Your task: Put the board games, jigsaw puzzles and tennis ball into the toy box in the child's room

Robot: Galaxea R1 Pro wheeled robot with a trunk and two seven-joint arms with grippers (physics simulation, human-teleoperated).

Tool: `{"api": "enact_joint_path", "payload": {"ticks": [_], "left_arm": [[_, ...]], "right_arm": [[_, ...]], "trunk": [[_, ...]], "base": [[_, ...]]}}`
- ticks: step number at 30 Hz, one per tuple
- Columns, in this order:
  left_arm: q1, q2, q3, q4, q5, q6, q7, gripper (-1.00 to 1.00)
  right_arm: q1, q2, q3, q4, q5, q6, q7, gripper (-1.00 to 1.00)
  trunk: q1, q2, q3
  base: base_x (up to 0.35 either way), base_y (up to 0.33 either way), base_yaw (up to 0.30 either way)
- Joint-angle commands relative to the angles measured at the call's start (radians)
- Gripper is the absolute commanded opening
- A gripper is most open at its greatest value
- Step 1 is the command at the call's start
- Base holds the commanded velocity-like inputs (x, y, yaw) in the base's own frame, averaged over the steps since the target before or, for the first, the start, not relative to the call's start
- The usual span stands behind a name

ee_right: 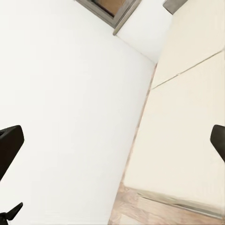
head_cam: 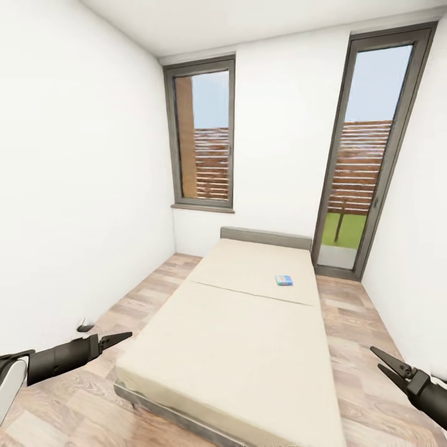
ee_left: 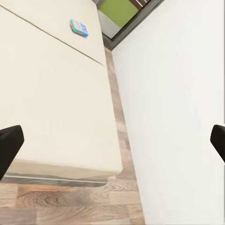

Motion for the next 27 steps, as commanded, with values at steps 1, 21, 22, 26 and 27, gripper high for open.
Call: {"api": "enact_joint_path", "payload": {"ticks": [1, 21, 22, 26, 27], "left_arm": [[0.000, 0.000, 0.001, 0.000, -0.002, 0.004, -0.005, 1.00], [0.000, 0.003, 0.001, 0.000, -0.002, 0.005, -0.005, 1.00], [0.000, 0.003, 0.001, 0.000, -0.002, 0.005, -0.005, 1.00], [0.000, 0.005, 0.001, 0.000, -0.002, 0.005, -0.006, 1.00], [0.000, 0.005, 0.001, 0.000, -0.002, 0.005, -0.006, 1.00]], "right_arm": [[0.000, 0.000, -0.001, 0.000, -0.001, 0.005, 0.002, 1.00], [-0.005, 0.008, 0.011, -0.002, -0.002, -0.001, 0.001, 1.00], [-0.006, 0.008, 0.013, -0.002, -0.002, -0.001, 0.000, 1.00], [-0.007, 0.009, 0.046, -0.007, 0.002, -0.007, -0.006, 1.00], [-0.007, 0.009, 0.057, -0.008, 0.003, -0.009, -0.006, 1.00]], "trunk": [[0.000, -0.001, -0.001], [0.000, -0.001, -0.014], [0.000, -0.001, -0.016], [0.000, -0.001, -0.022], [0.000, -0.001, -0.023]], "base": [[-0.007, -0.282, -0.211], [0.075, -0.149, -0.201], [0.021, -0.077, 0.004], [0.011, -0.042, 0.075], [0.005, -0.020, 0.126]]}}
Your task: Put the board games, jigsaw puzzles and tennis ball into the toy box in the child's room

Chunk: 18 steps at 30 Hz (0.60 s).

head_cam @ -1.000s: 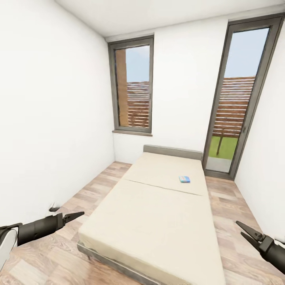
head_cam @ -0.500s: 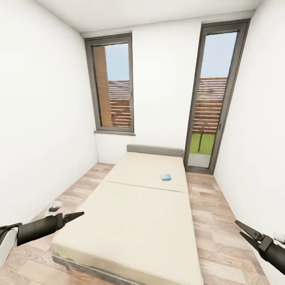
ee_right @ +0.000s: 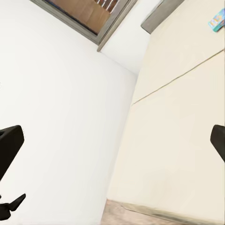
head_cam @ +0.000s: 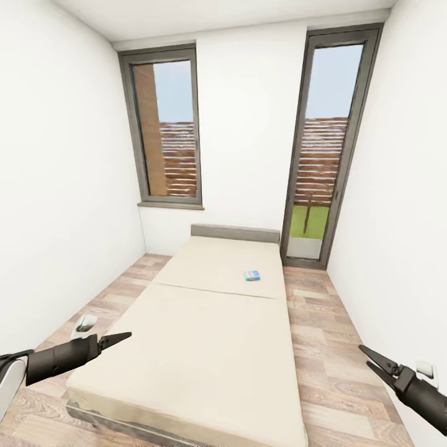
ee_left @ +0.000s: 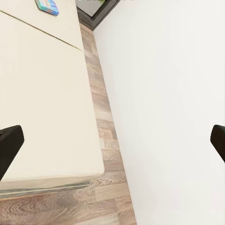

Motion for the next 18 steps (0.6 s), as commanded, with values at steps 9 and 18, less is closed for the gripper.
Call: {"api": "enact_joint_path", "payload": {"ticks": [9, 18], "left_arm": [[0.000, 0.000, 0.001, 0.000, -0.002, 0.004, -0.005, 1.00], [0.000, 0.001, 0.003, 0.000, -0.002, 0.004, -0.005, 1.00]], "right_arm": [[-0.033, -0.009, 0.066, -0.004, 0.007, -0.003, -0.004, 1.00], [-0.101, -0.002, 0.155, -0.005, 0.022, -0.028, -0.036, 1.00]], "trunk": [[0.000, -0.001, -0.013], [0.000, -0.001, -0.026]], "base": [[0.002, -0.101, 0.156], [0.000, -0.164, 0.171]]}}
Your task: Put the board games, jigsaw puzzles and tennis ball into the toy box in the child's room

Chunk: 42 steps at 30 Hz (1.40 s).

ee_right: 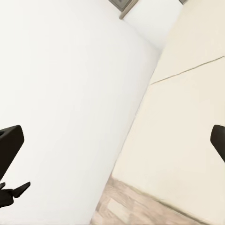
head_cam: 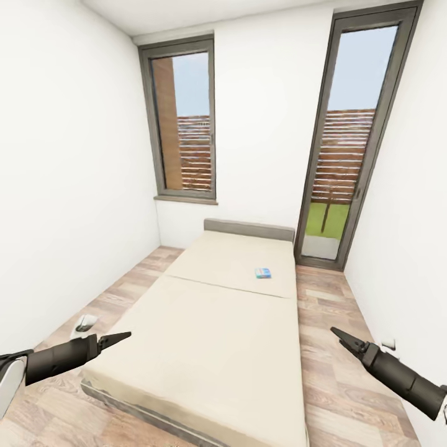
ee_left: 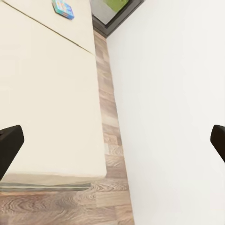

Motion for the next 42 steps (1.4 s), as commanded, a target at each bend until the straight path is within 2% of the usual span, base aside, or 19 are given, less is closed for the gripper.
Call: {"api": "enact_joint_path", "payload": {"ticks": [1, 5, 11, 31, 42], "left_arm": [[-0.001, 0.000, 0.001, 0.000, -0.002, 0.004, -0.004, 1.00], [-0.001, 0.000, 0.002, 0.000, -0.002, 0.004, -0.004, 1.00], [-0.001, -0.001, 0.002, 0.000, -0.002, 0.004, -0.004, 1.00], [-0.001, 0.004, 0.008, -0.001, 0.002, 0.009, -0.005, 1.00], [-0.001, 0.004, 0.011, -0.001, 0.004, 0.010, -0.005, 1.00]], "right_arm": [[-0.005, 0.000, 0.012, -0.001, 0.003, -0.008, -0.005, 1.00], [-0.016, 0.001, 0.069, -0.003, 0.010, -0.090, -0.028, 1.00], [-0.021, -0.008, 0.106, -0.004, 0.012, -0.167, -0.033, 1.00], [-0.019, -0.006, 0.118, -0.005, 0.013, -0.180, -0.037, 1.00], [-0.019, -0.003, 0.120, -0.005, 0.013, -0.182, -0.039, 1.00]], "trunk": [[0.000, -0.001, -0.002], [0.000, -0.001, -0.004], [0.000, -0.001, -0.005], [0.000, -0.001, -0.005], [0.000, -0.001, -0.005]], "base": [[0.000, -0.039, 0.142], [0.000, -0.059, 0.081], [0.000, -0.208, 0.022], [0.000, -0.092, 0.007], [0.000, -0.178, 0.230]]}}
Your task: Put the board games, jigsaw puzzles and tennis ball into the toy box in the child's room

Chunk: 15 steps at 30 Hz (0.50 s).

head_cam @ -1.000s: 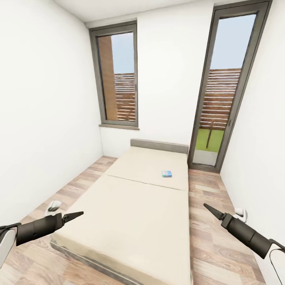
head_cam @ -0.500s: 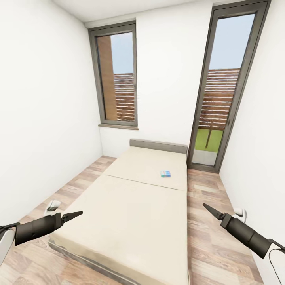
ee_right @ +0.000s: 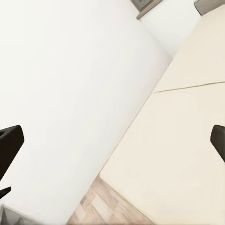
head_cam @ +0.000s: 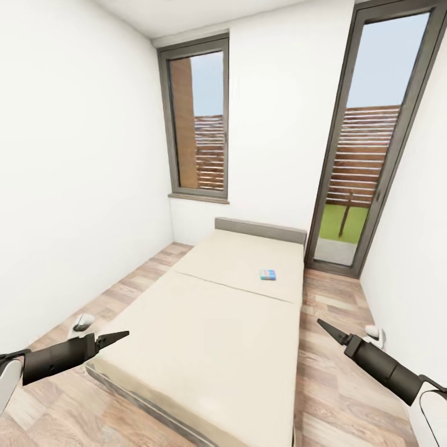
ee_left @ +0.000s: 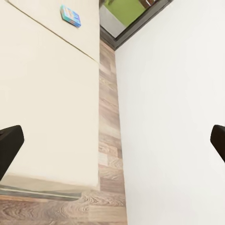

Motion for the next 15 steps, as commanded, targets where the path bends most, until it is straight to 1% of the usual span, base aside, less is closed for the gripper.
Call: {"api": "enact_joint_path", "payload": {"ticks": [1, 15], "left_arm": [[-0.001, 0.000, 0.001, 0.000, -0.002, 0.004, -0.005, 1.00], [-0.001, 0.000, 0.001, 0.000, -0.002, 0.004, -0.005, 1.00]], "right_arm": [[0.000, 0.000, -0.001, 0.000, -0.004, 0.007, 0.001, 1.00], [0.000, 0.002, -0.001, -0.001, -0.003, 0.006, -0.004, 1.00]], "trunk": [[0.000, -0.001, 0.000], [0.000, -0.001, 0.000]], "base": [[0.000, -0.041, 0.280], [0.000, -0.009, 0.289]]}}
